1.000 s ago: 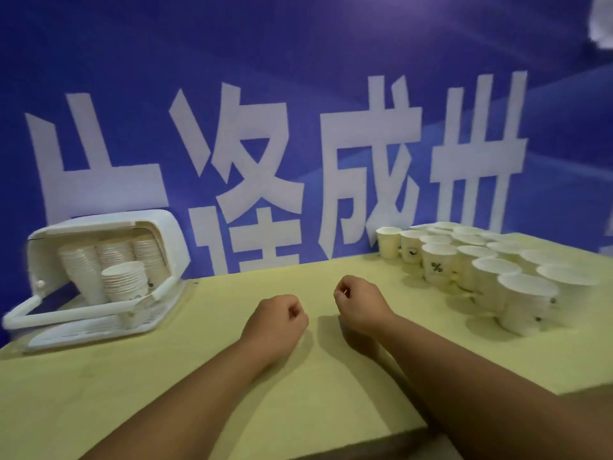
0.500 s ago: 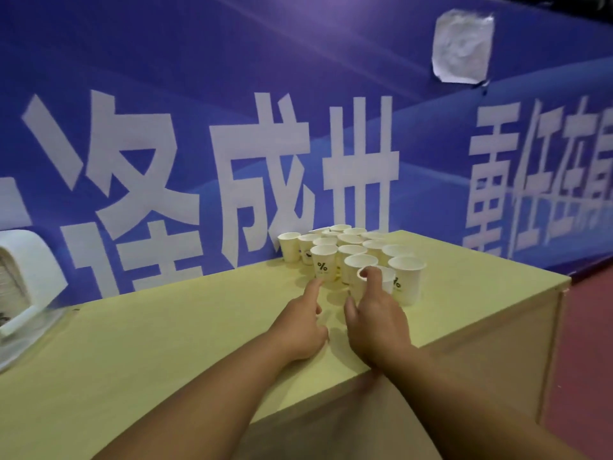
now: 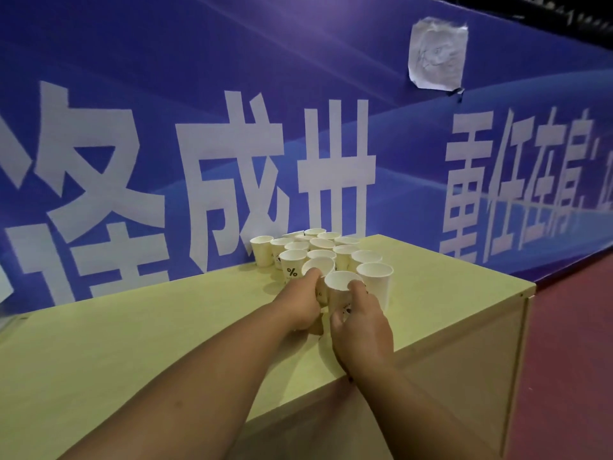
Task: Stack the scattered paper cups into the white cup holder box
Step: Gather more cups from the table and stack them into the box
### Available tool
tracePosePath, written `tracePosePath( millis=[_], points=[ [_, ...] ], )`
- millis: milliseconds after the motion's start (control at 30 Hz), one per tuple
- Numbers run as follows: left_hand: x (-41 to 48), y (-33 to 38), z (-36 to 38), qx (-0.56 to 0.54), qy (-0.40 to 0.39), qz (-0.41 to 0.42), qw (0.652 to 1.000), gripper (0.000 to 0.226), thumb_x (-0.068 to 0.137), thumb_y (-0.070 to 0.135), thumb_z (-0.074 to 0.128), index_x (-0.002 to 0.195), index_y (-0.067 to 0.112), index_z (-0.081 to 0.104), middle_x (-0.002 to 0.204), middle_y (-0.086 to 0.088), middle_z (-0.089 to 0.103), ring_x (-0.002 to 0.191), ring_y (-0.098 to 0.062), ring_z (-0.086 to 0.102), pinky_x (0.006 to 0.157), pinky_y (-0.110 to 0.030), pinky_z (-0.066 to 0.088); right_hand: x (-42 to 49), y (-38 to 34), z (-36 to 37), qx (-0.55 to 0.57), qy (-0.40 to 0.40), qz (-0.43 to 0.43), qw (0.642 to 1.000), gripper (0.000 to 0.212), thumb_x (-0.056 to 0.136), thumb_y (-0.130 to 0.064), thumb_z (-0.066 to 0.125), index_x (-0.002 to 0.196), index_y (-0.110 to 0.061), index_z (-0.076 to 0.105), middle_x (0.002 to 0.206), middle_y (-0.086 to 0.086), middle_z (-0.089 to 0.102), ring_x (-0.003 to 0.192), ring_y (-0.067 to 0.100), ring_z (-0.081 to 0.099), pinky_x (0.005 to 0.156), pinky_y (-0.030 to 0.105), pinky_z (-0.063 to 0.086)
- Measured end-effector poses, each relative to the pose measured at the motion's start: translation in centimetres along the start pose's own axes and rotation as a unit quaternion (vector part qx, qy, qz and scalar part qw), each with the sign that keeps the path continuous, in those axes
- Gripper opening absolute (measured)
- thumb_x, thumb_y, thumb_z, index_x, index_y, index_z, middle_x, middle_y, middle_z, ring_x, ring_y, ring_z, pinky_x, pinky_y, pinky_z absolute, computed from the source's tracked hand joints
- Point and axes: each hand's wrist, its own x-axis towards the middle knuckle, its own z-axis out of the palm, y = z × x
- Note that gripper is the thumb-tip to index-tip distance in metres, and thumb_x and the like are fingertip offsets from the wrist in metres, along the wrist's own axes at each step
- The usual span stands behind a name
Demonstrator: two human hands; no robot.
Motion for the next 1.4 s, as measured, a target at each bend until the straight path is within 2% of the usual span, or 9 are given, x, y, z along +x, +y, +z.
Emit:
tracePosePath(
  millis=[67, 200, 433, 533, 600, 767, 967, 1167, 1400],
  points=[
    [-0.1, -0.6, 0.1, 0.041, 0.050, -0.015, 0.998, 0.024, 0.092, 0.012, 0.057, 0.106, 0.031, 0.054, 0.101, 0.002, 0.064, 0.088, -0.020, 0.062, 0.082, -0.043, 0.060, 0.0, 0.0, 0.1, -0.013, 0.003, 0.001, 1.000, 0.027, 0.092, -0.032, 0.059, 0.113, -0.030, 0.042, 0.102, -0.004, 0.051, 0.083, 0.020, 0.058, 0.069, 0.039, 0.056],
    [-1.4, -2.5, -1.0, 0.096, 0.138, -0.034, 0.985, 0.011, 0.091, 0.032, 0.064, 0.096, 0.035, 0.054, 0.089, 0.010, 0.064, 0.081, -0.016, 0.062, 0.077, -0.041, 0.061, -0.3, -0.4, 0.1, -0.041, -0.010, -0.007, 0.999, 0.025, 0.088, -0.042, 0.068, 0.104, -0.027, 0.058, 0.108, -0.007, 0.040, 0.093, 0.016, 0.053, 0.075, 0.029, 0.051],
    [-6.3, -7.4, -4.7, 0.085, 0.198, -0.069, 0.974, 0.033, 0.086, 0.060, 0.070, 0.090, 0.032, 0.051, 0.087, 0.013, 0.060, 0.079, -0.012, 0.059, 0.074, -0.038, 0.060, -0.4, -3.7, 0.7, 0.029, -0.097, -0.040, 0.994, 0.023, 0.088, -0.042, 0.075, 0.096, -0.024, 0.062, 0.127, -0.005, 0.045, 0.105, 0.011, 0.046, 0.087, 0.022, 0.040],
    [-8.7, -9.6, -6.4, 0.077, 0.223, -0.075, 0.969, 0.040, 0.084, 0.068, 0.069, 0.090, 0.032, 0.053, 0.090, 0.014, 0.056, 0.080, -0.009, 0.056, 0.075, -0.037, 0.059, -1.2, -6.5, 2.5, 0.069, -0.112, -0.052, 0.990, 0.030, 0.089, -0.043, 0.074, 0.105, -0.019, 0.067, 0.126, -0.006, 0.049, 0.105, 0.009, 0.050, 0.088, 0.024, 0.048],
    [-10.2, -11.2, -7.7, 0.073, 0.235, -0.086, 0.965, 0.041, 0.083, 0.069, 0.069, 0.091, 0.032, 0.055, 0.095, 0.014, 0.056, 0.081, -0.008, 0.055, 0.076, -0.036, 0.058, -1.9, -8.6, 3.7, 0.098, -0.123, -0.055, 0.986, 0.027, 0.088, -0.044, 0.075, 0.100, -0.021, 0.066, 0.124, -0.008, 0.049, 0.103, 0.008, 0.050, 0.087, 0.025, 0.050],
    [-14.2, -16.1, -10.9, 0.057, 0.267, -0.113, 0.955, 0.035, 0.086, 0.059, 0.073, 0.097, 0.031, 0.055, 0.102, 0.015, 0.055, 0.085, -0.008, 0.054, 0.068, -0.026, 0.048, -3.9, -13.9, 7.2, 0.144, -0.161, -0.052, 0.975, 0.024, 0.086, -0.042, 0.078, 0.091, -0.023, 0.064, 0.113, -0.011, 0.049, 0.090, 0.007, 0.047, 0.069, 0.014, 0.038],
    [-18.7, -23.6, -15.1, -0.002, 0.316, -0.183, 0.931, 0.047, 0.081, 0.054, 0.079, 0.102, 0.034, 0.043, 0.100, 0.014, 0.055, 0.086, -0.009, 0.056, 0.075, -0.037, 0.059, -6.4, -20.7, 13.6, 0.187, -0.188, -0.049, 0.963, 0.026, 0.084, -0.040, 0.080, 0.084, -0.026, 0.058, 0.099, -0.010, 0.054, 0.077, 0.008, 0.052, 0.061, 0.011, 0.040],
    [-21.8, -30.0, -18.8, -0.081, 0.381, -0.207, 0.897, 0.073, 0.076, 0.049, 0.084, 0.125, 0.043, 0.031, 0.123, 0.010, 0.054, 0.105, -0.018, 0.057, 0.077, -0.031, 0.052, -9.0, -27.1, 19.9, 0.257, -0.235, -0.077, 0.934, 0.047, 0.081, -0.039, 0.084, 0.113, -0.032, 0.050, 0.117, -0.011, 0.053, 0.103, 0.013, 0.056, 0.080, 0.018, 0.052],
    [-23.6, -36.0, -24.3, -0.110, 0.499, -0.180, 0.841, 0.076, 0.067, 0.047, 0.085, 0.127, 0.032, 0.043, 0.114, 0.006, 0.061, 0.099, -0.021, 0.062, 0.080, -0.036, 0.053, -8.3, -34.3, 26.0, 0.368, -0.269, -0.036, 0.889, 0.077, 0.075, -0.041, 0.087, 0.134, -0.035, 0.038, 0.127, -0.007, 0.048, 0.111, 0.019, 0.054, 0.087, 0.033, 0.059]
  ],
)
